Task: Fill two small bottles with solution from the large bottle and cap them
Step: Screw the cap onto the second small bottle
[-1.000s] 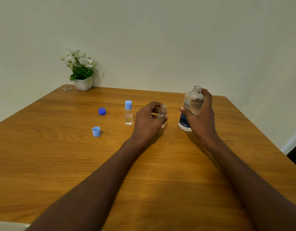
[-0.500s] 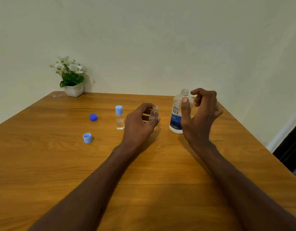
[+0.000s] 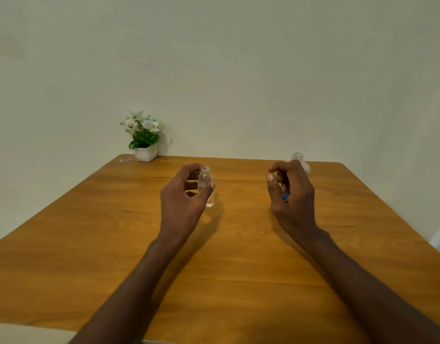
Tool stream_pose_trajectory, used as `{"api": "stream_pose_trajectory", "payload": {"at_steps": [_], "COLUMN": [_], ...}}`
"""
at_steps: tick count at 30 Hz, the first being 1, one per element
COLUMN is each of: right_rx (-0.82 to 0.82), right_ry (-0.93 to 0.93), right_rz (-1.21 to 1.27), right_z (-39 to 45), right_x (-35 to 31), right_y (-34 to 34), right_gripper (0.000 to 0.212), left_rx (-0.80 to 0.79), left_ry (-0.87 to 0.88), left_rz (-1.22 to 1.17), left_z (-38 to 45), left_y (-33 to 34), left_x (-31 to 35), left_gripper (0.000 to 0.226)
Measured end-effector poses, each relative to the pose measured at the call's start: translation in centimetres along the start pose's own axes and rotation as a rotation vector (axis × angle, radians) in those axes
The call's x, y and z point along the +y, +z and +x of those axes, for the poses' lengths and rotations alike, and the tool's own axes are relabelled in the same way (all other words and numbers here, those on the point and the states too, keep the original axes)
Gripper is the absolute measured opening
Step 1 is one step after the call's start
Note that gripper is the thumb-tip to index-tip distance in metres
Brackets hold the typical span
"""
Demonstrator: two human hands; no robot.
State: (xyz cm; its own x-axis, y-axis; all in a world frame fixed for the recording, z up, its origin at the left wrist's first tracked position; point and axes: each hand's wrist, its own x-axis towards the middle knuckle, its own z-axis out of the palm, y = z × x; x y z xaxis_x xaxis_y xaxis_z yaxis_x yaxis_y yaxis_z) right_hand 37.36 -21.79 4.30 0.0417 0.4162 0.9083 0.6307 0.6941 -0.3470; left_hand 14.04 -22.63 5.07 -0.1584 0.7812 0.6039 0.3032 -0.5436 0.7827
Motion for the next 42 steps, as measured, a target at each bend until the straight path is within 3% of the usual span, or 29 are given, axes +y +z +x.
{"api": "stream_pose_trajectory", "payload": {"at_steps": [2, 8, 15, 19, 22, 27, 31, 42], "right_rx": [-0.091, -0.592, -0.819, -0.784, -0.743, -0.46, -0.266, -0.076], "right_ry": [-0.02, 0.05, 0.137, 0.105, 0.15, 0.338, 0.345, 0.488], "right_rz": [-0.012, 0.091, 0.014, -0.113, -0.053, 0.195, 0.324, 0.319], "right_z": [0.3, -0.4, -3.1, -3.7, -3.8, -2.2, 0.4, 1.6], "right_x": [-1.0, -5.2, -8.6, -8.3, -8.3, -8.1, -7.0, -1.7], "right_y": [1.1, 7.0, 14.3, 15.7, 15.6, 12.6, 9.0, 4.7], "right_gripper": [0.008, 0.021, 0.053, 0.039, 0.025, 0.029, 0.023, 0.03], "left_rx": [0.037, 0.118, 0.169, 0.138, 0.115, 0.068, 0.035, -0.079], "left_ry": [-0.013, -0.067, -0.195, -0.228, -0.227, -0.202, -0.196, -0.188], "left_rz": [0.038, 0.171, 0.166, 0.178, 0.163, 0.121, 0.027, -0.08], "left_z": [0.0, -0.1, -1.0, -1.0, -1.1, -1.2, -1.8, -1.1], "left_y": [-2.6, -7.9, -9.2, -9.0, -8.8, -7.7, -5.5, 3.7], "left_x": [-0.4, -2.5, -4.8, -5.1, -5.0, -4.1, -2.8, -0.4], "left_gripper": [0.032, 0.03, 0.03, 0.032, 0.031, 0.03, 0.025, 0.026]}}
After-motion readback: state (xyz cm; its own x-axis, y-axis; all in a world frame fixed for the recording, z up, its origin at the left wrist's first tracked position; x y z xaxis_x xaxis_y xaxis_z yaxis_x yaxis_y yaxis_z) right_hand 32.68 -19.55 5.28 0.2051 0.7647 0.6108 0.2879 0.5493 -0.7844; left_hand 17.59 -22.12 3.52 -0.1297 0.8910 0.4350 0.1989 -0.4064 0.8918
